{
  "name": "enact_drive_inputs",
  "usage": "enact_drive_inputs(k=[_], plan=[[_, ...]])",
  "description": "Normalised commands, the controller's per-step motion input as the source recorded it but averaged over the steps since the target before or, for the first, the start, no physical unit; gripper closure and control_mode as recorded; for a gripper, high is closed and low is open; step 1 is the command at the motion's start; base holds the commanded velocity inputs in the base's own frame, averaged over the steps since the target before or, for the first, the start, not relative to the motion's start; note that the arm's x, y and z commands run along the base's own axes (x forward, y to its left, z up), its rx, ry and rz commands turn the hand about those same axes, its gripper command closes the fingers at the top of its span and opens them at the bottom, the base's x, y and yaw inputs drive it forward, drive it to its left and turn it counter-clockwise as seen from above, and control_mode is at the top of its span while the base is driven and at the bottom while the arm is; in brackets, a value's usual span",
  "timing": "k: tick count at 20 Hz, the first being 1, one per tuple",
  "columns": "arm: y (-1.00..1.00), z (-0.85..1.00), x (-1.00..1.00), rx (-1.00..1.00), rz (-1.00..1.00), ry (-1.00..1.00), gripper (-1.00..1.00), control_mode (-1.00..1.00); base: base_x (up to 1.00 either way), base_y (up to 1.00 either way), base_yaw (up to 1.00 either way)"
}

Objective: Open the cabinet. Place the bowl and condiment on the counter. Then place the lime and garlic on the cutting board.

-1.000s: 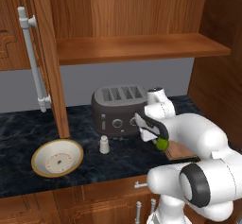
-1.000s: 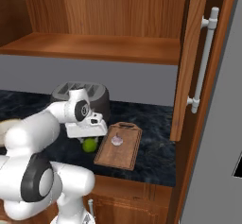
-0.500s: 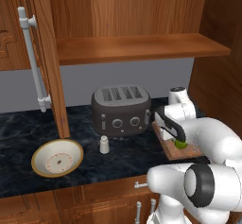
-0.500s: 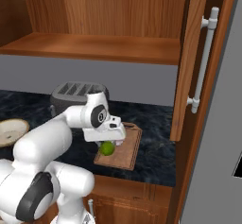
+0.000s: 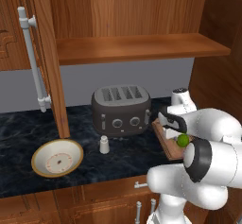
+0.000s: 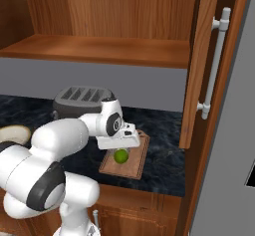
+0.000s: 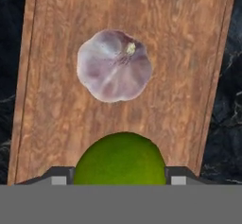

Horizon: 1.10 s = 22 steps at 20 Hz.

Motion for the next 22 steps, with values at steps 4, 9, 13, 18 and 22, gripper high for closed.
enact_drive_inputs(k=[4, 9, 13, 18, 22], plan=[[0.0, 0.09, 0.02, 0.0, 0.0, -0.03, -1.0, -1.0, 0.0, 0.0, 0.0], [0.0, 0.34, -0.11, 0.0, 0.0, -0.02, -1.0, -1.0, 0.0, 0.0, 0.0], [0.06, 0.4, -0.3, 0.0, 0.0, -0.01, -1.0, -1.0, 0.0, 0.0, 0.0], [0.34, 0.55, -0.94, -0.02, 0.0, -0.12, -1.0, -1.0, 0.0, 0.0, 0.0], [0.69, 0.8, -0.93, -0.14, 0.02, -0.3, -1.0, -1.0, 0.0, 0.0, 0.0]])
